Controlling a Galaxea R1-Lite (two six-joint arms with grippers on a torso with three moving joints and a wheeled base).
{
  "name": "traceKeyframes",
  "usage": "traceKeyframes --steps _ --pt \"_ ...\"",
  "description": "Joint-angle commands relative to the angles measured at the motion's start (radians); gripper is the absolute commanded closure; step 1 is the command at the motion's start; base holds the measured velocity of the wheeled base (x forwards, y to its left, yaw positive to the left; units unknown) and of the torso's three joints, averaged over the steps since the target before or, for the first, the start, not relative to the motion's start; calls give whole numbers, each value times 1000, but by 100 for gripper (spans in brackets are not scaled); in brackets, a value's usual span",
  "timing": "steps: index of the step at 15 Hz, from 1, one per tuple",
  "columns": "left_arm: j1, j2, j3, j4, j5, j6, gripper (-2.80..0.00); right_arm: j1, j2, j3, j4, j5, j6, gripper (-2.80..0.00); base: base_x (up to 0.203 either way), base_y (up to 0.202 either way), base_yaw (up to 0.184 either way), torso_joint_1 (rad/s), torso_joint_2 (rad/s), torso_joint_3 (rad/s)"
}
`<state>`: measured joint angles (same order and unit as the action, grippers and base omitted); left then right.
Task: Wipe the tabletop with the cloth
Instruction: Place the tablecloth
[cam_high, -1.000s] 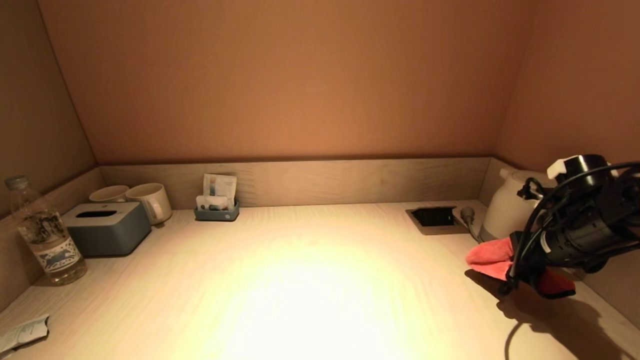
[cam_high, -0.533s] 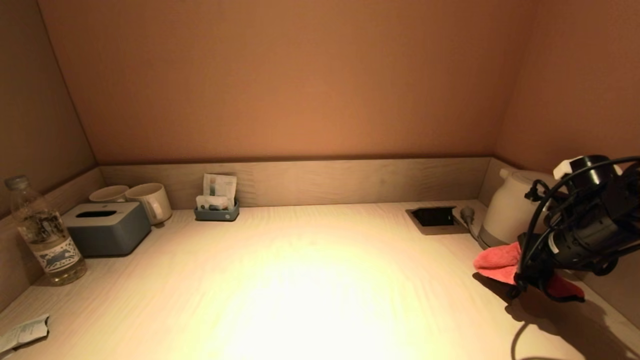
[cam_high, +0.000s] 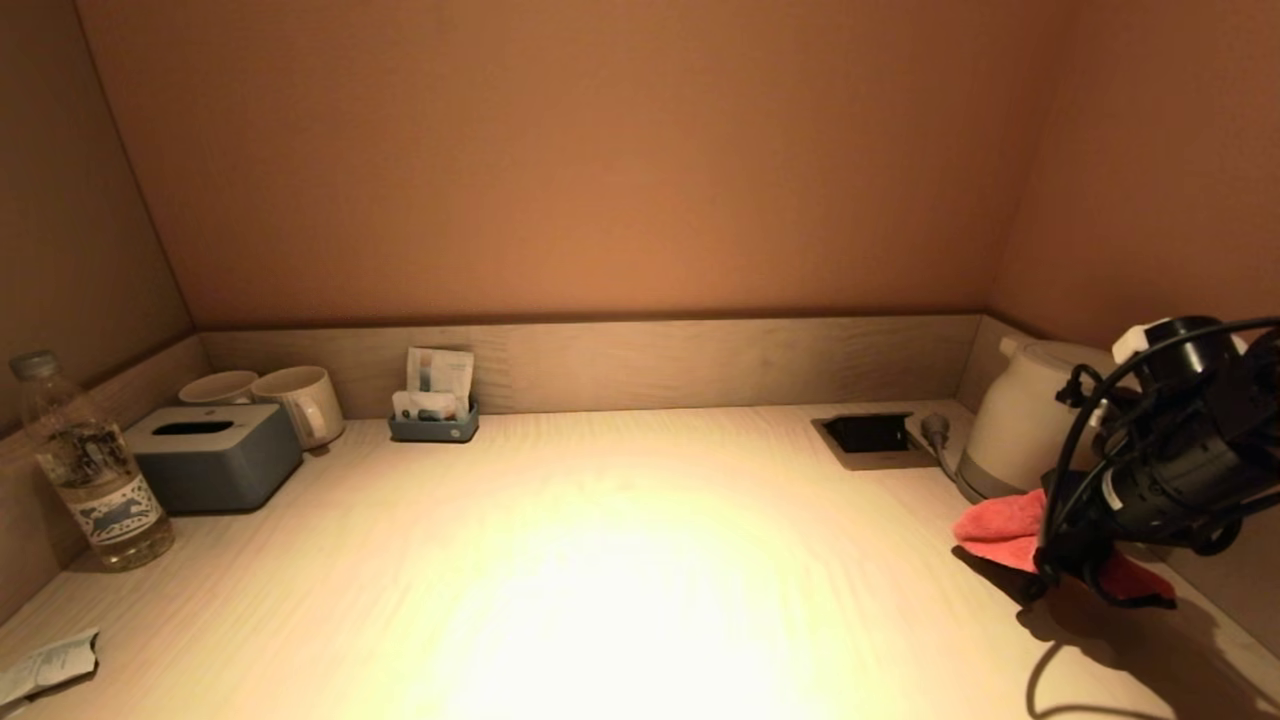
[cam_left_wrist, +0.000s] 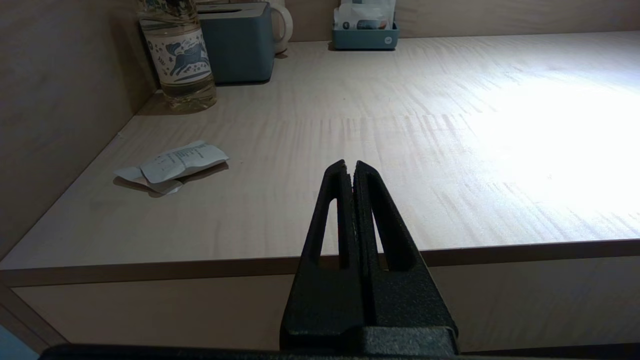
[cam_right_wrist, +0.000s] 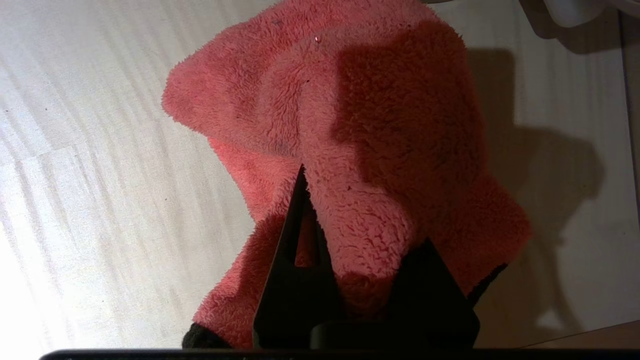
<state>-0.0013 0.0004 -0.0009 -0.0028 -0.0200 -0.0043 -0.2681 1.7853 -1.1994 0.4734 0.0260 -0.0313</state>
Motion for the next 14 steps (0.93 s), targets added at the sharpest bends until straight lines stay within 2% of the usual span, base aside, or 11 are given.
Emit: traceKeyframes --steps 1,10,11,14 --pt "1 1 1 -1 0 0 0 0 2 1 2 0 -1 0 0 0 0 0 0 0" --pt "1 1 0 -1 0 0 0 1 -9 1 3 2 -2 0 0 0 0 0 0 0" --pt "1 1 -1 0 0 0 0 1 -9 1 2 2 -2 -280 0 0 0 0 0 0" --pt "0 1 -1 -2 0 0 0 1 -7 1 4 2 -4 -280 0 0 0 0 0 0"
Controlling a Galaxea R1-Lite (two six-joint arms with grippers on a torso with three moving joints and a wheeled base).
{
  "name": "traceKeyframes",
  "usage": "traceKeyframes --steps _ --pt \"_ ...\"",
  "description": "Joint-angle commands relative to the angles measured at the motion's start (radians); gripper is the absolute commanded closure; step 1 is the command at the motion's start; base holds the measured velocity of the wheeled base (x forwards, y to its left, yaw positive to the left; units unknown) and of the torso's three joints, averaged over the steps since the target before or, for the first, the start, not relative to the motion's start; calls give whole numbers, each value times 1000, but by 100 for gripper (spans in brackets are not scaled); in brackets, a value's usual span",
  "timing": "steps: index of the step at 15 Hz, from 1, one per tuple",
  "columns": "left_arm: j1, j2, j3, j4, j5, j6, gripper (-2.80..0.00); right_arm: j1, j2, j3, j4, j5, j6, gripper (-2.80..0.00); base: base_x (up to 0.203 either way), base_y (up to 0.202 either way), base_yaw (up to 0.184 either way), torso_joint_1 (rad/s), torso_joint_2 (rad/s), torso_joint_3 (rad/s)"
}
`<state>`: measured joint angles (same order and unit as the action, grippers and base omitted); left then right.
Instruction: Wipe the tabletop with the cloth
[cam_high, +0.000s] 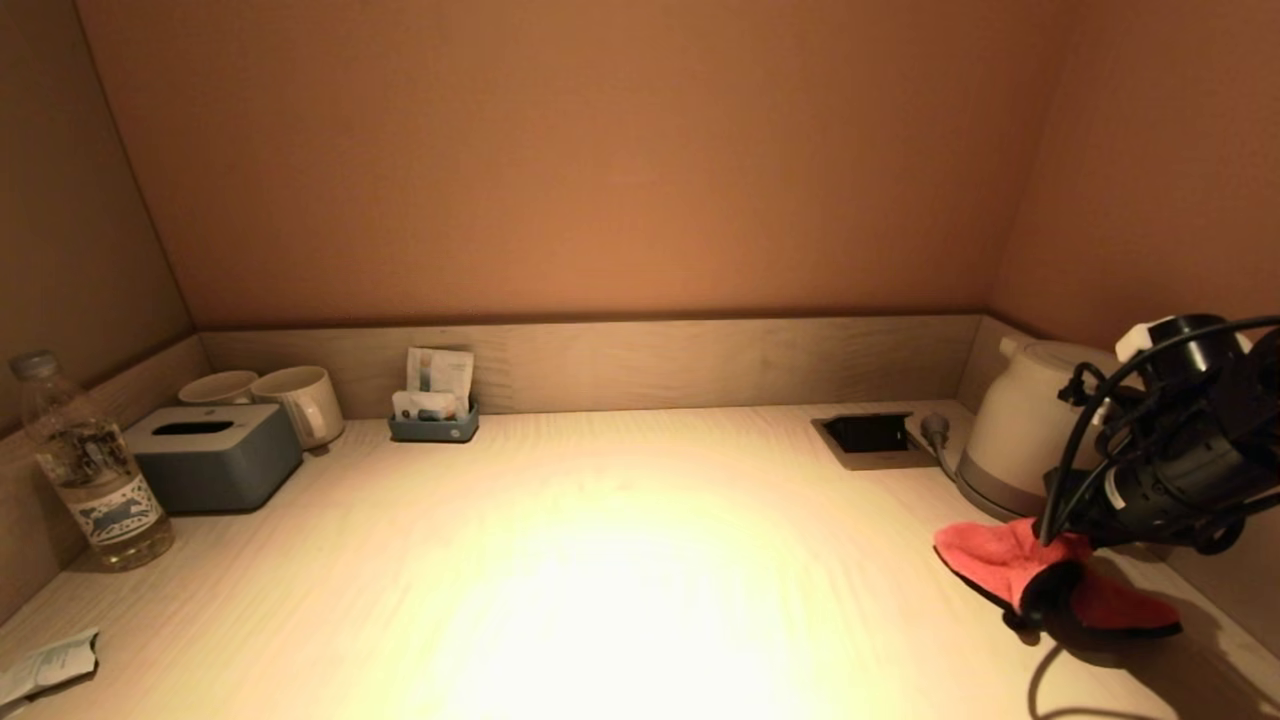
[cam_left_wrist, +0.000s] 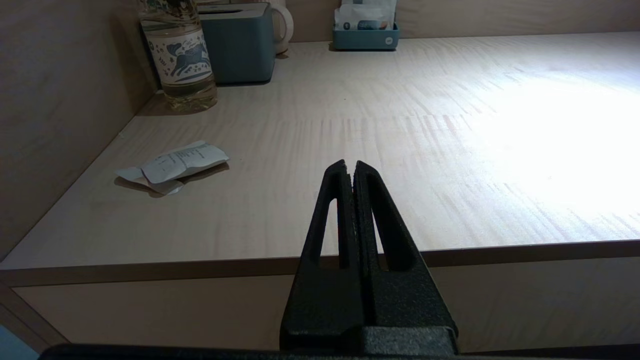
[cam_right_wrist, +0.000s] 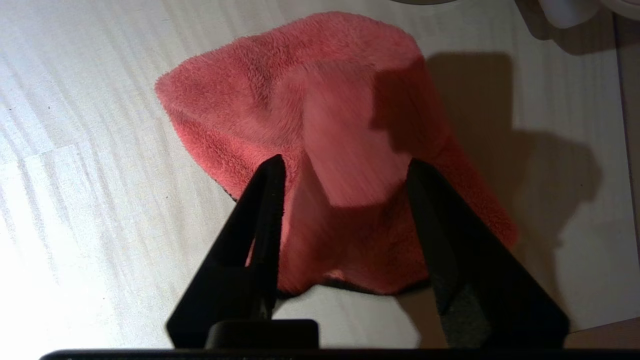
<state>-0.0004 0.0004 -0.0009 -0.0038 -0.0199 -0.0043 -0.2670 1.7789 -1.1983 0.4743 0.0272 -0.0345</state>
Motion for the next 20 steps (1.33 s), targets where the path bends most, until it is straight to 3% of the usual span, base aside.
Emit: traceKeyframes --steps 1,11,12,20 --pt "0 1 -1 1 0 0 0 0 0 2 4 0 -1 -280 0 0 0 0 0 0" --pt "0 1 1 1 0 0 0 12 -126 13 21 30 2 -280 0 0 0 0 0 0" --pt "0 1 1 1 0 0 0 15 -130 13 26 34 2 0 0 0 0 0 0 0" --pt "-1 1 0 1 0 0 0 43 -422 12 152 109 -14 0 0 0 0 0 0 0"
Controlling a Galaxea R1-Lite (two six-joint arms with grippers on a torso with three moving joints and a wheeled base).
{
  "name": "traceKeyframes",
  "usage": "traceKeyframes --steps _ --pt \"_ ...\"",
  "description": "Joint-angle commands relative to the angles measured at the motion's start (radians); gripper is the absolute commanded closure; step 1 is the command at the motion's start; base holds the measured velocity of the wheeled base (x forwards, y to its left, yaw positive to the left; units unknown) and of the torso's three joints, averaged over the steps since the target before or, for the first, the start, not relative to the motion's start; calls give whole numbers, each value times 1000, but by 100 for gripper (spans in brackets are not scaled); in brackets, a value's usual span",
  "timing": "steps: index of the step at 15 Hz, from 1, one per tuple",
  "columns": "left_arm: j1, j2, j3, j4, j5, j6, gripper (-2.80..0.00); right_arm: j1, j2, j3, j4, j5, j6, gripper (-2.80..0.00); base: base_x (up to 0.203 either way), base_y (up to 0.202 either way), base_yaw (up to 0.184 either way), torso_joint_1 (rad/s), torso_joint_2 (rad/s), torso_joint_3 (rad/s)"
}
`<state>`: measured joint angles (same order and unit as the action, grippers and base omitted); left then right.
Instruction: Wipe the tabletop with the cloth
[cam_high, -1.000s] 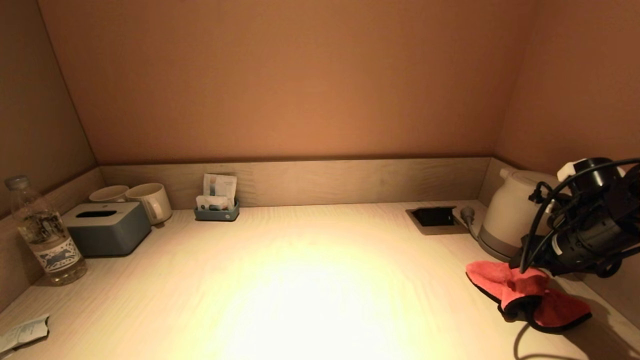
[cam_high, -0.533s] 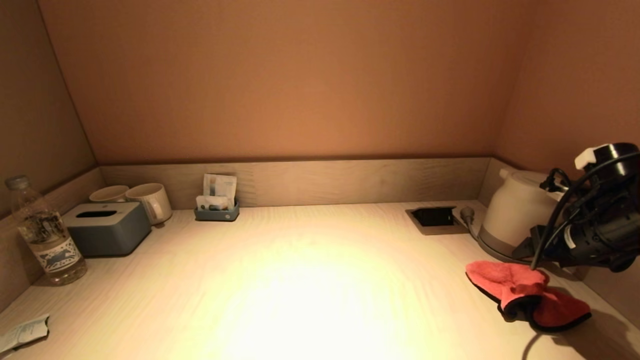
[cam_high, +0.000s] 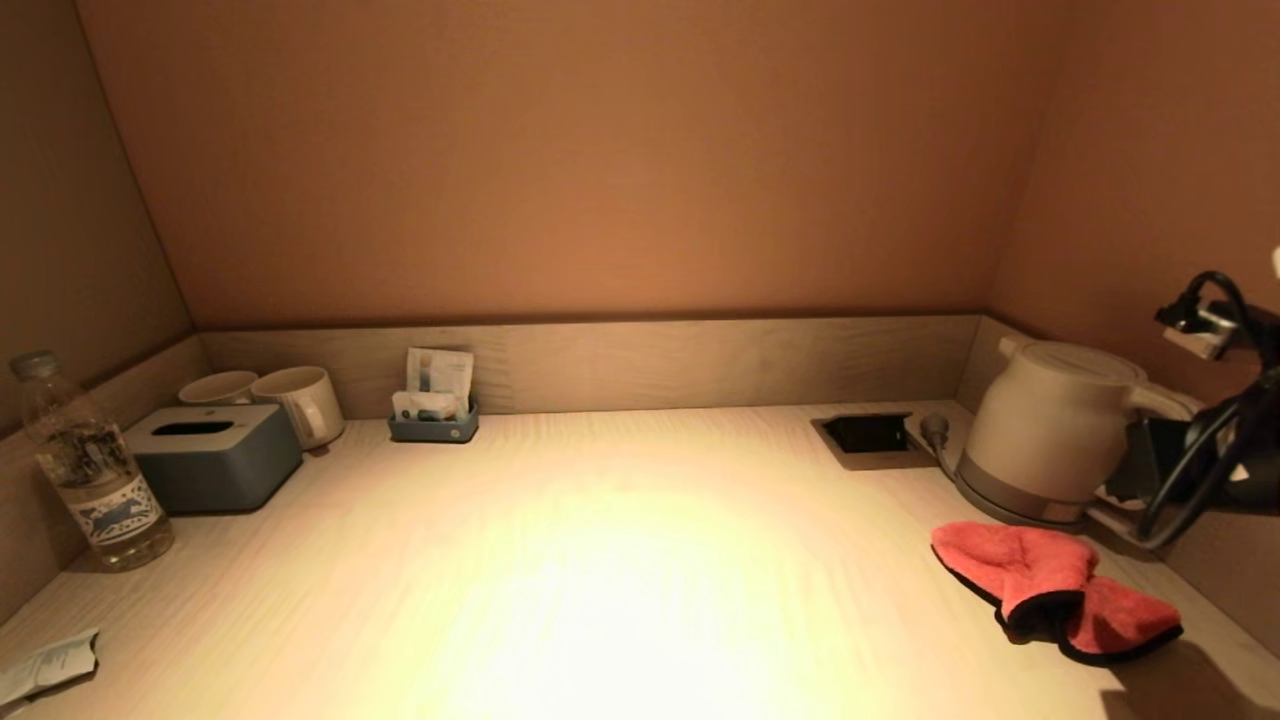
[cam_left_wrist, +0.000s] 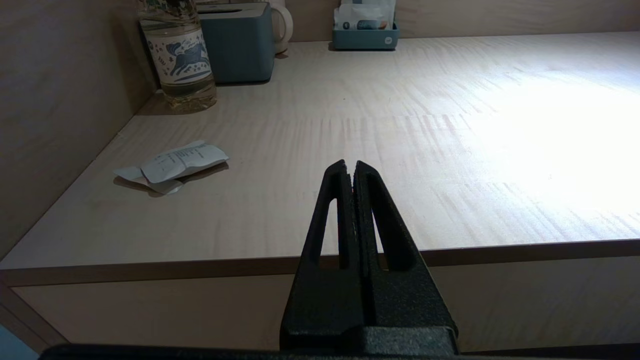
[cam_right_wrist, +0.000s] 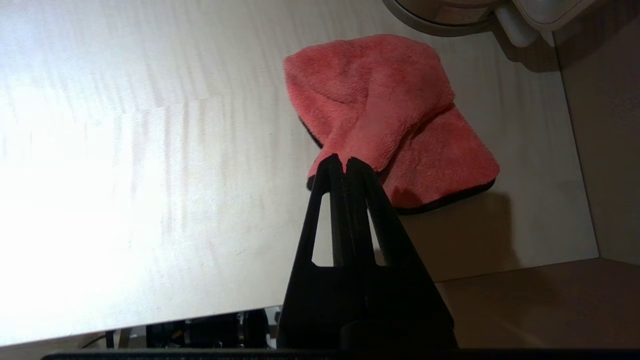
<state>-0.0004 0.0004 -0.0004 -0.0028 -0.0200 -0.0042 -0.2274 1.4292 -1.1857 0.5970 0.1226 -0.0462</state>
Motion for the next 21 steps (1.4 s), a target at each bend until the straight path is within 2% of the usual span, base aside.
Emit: traceKeyframes --steps 1,5,8,15,21 --pt "0 1 -1 -2 0 0 0 14 -118 0 49 23 -5 0 0 0 0 0 0 0" --pt "0 0 -1 0 0 0 0 82 -350 -1 139 33 -5 0 0 0 0 0 0 0" --pt "-1 1 0 -1 0 0 0 100 -497 -2 186 29 3 0 0 0 0 0 0 0" --pt "0 1 -1 -2 0 0 0 72 -681 -17 245 17 13 0 0 0 0 0 0 0" --pt "0 0 0 -2 0 0 0 68 -876 81 248 17 69 0 0 0 0 0 0 0"
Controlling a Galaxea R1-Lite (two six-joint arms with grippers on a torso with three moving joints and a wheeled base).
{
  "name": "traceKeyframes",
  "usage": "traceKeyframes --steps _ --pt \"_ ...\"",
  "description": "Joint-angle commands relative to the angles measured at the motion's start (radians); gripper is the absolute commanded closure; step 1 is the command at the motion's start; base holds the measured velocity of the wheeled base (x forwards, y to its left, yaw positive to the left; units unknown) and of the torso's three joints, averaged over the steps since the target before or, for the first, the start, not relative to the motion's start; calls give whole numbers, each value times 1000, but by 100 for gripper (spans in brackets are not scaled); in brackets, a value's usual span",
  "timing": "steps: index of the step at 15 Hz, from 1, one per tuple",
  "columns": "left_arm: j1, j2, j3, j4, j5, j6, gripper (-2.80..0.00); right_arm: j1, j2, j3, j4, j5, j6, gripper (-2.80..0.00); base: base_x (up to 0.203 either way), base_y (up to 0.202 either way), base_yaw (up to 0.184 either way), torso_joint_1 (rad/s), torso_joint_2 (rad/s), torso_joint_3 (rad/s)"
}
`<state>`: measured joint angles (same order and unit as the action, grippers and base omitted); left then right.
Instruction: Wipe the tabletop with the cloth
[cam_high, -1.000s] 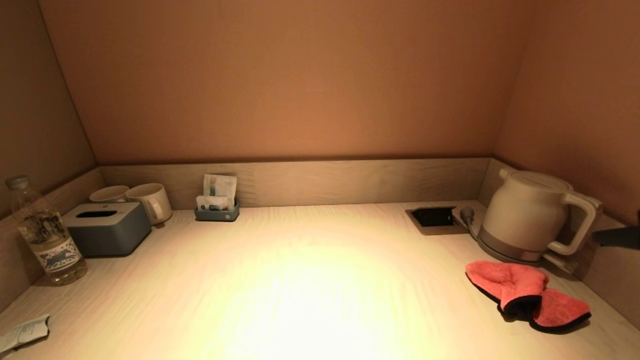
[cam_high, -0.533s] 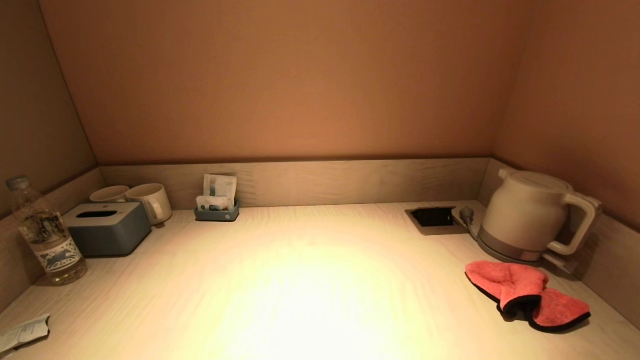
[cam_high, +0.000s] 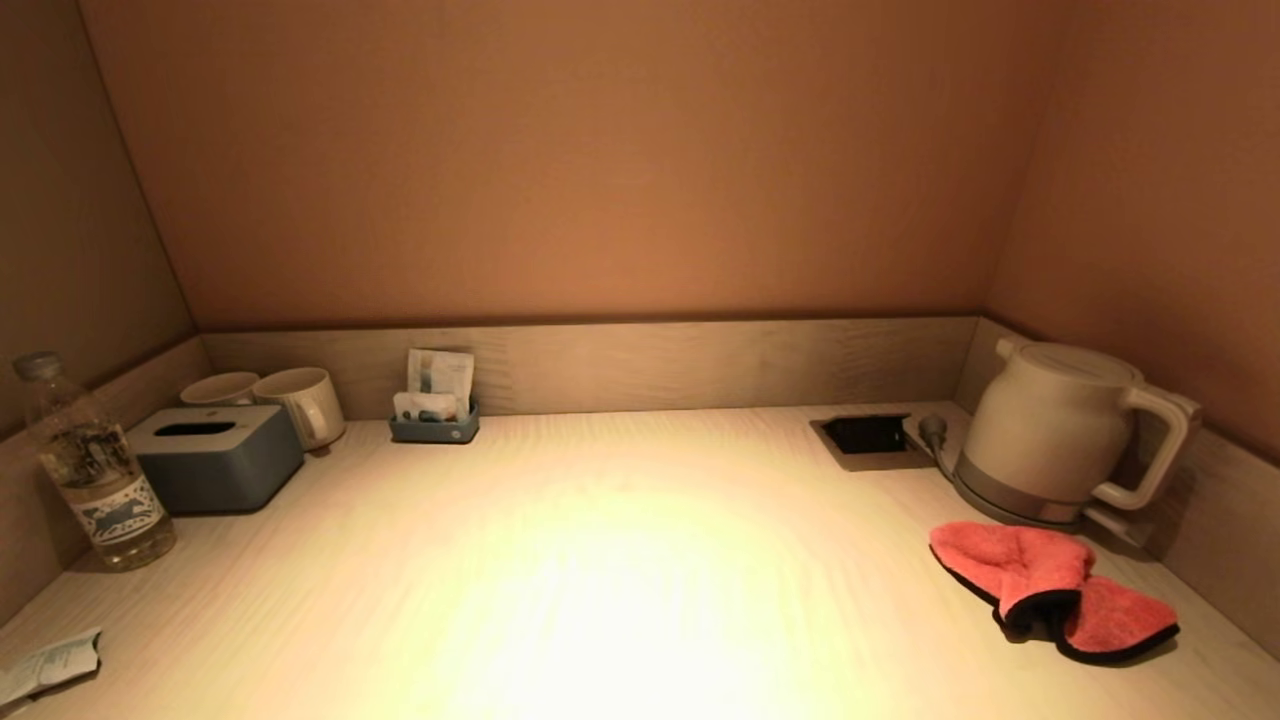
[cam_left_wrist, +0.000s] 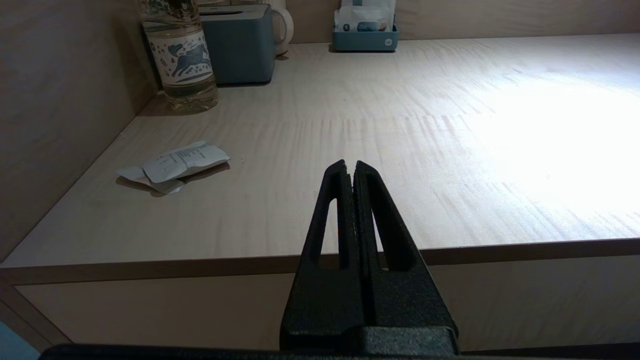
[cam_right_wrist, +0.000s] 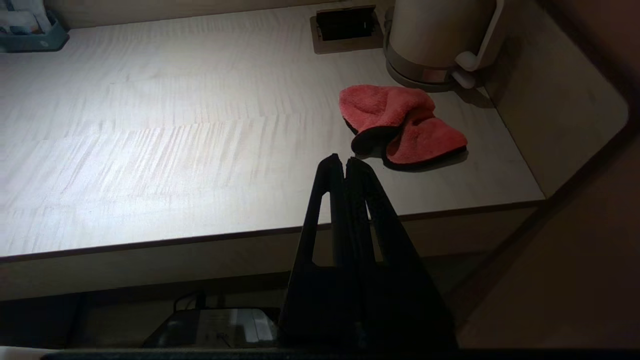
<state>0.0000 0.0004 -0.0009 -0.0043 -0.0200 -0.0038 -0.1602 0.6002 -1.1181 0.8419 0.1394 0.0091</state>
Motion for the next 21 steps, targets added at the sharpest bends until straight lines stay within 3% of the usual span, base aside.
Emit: traceKeyframes --steps 1,13,17,21 --pt "0 1 1 0 0 -1 0 2 -83 29 3 0 28 0 0 0 0 0 0 0" --pt "-1 0 -1 0 0 -1 0 90 -310 117 30 -4 63 0 0 0 0 0 0 0" --pt "0 1 -1 1 0 -1 0 186 -356 147 33 -118 92 0 0 0 0 0 0 0" --pt "-1 1 0 1 0 -1 0 180 -358 149 29 -107 95 0 0 0 0 0 0 0"
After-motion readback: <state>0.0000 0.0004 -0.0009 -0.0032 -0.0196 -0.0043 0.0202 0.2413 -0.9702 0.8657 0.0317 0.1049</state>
